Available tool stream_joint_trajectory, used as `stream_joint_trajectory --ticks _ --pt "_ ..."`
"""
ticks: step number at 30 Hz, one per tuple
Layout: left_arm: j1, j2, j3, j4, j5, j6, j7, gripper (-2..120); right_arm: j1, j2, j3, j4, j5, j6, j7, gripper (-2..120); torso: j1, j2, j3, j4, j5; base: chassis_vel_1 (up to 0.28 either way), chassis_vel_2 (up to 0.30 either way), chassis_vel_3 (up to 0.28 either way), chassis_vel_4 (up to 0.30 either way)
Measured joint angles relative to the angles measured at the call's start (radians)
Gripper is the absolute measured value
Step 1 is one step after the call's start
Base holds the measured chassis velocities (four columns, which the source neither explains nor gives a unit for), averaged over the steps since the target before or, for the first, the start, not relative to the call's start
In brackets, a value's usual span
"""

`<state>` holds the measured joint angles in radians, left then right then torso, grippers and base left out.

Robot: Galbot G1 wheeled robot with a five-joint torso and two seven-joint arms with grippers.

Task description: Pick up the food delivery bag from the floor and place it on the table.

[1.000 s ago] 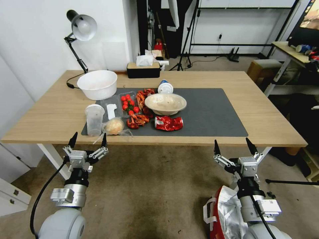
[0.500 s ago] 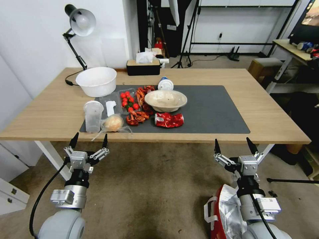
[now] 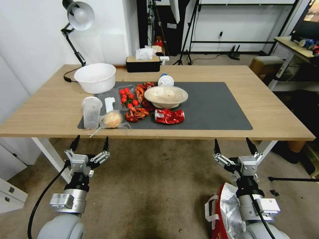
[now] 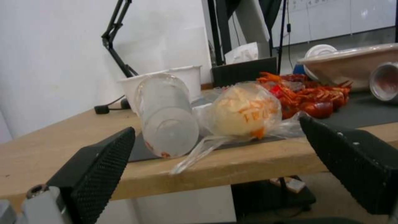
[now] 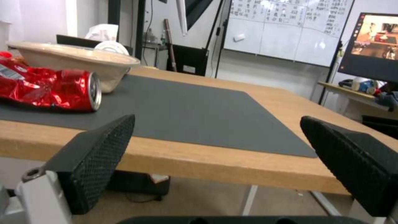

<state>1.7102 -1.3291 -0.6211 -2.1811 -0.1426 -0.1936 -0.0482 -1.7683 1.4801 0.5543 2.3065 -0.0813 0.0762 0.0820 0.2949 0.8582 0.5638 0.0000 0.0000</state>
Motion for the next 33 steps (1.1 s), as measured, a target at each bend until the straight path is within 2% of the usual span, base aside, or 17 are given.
stream_joint_trajectory --ticks 33 --pt "0.015 -0.001 0.001 0.018 0.019 0.008 0.008 97 0.029 0.016 0.026 -0.037 0.037 0.021 -0.021 100 -0.061 -0.145 -0.085 -0.0001 0.0 0.0 0.0 0.0 0.0"
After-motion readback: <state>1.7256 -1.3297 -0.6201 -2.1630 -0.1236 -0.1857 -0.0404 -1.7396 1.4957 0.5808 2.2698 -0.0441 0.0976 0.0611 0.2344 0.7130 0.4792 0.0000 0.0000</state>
